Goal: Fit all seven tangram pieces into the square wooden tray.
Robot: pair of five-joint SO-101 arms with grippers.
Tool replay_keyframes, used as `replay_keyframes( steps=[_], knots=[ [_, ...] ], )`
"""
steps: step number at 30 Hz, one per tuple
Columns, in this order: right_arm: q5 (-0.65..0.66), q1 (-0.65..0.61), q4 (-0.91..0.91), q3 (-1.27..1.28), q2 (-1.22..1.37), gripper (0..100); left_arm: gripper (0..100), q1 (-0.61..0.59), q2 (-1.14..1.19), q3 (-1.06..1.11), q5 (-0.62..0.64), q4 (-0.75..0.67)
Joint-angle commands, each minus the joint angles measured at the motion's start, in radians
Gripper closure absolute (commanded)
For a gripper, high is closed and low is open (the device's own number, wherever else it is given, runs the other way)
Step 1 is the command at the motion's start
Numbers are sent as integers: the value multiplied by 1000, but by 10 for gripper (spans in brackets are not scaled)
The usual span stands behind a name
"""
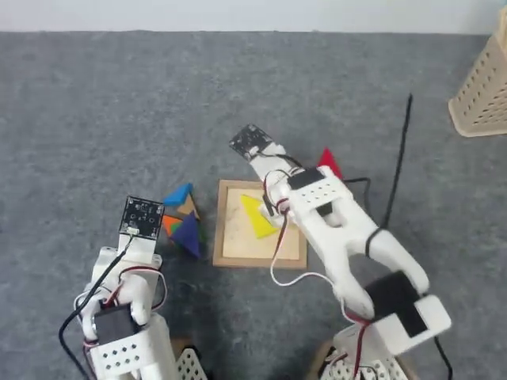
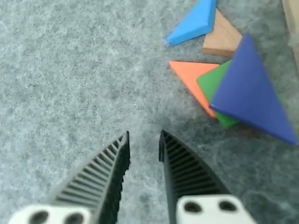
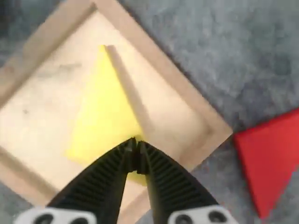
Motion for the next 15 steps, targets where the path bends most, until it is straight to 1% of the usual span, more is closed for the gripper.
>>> replay_keyframes(
  steps=[1,8,15],
  knots=[
    [8,10,-13,-86,74,993,902,-2,-14,-4,-14,2],
    [12,12,-13,-192,183,993,902,-2,-14,-4,-14,2],
    [12,68,-12,-348,295,993,902,-2,-14,-4,-14,2]
  ],
)
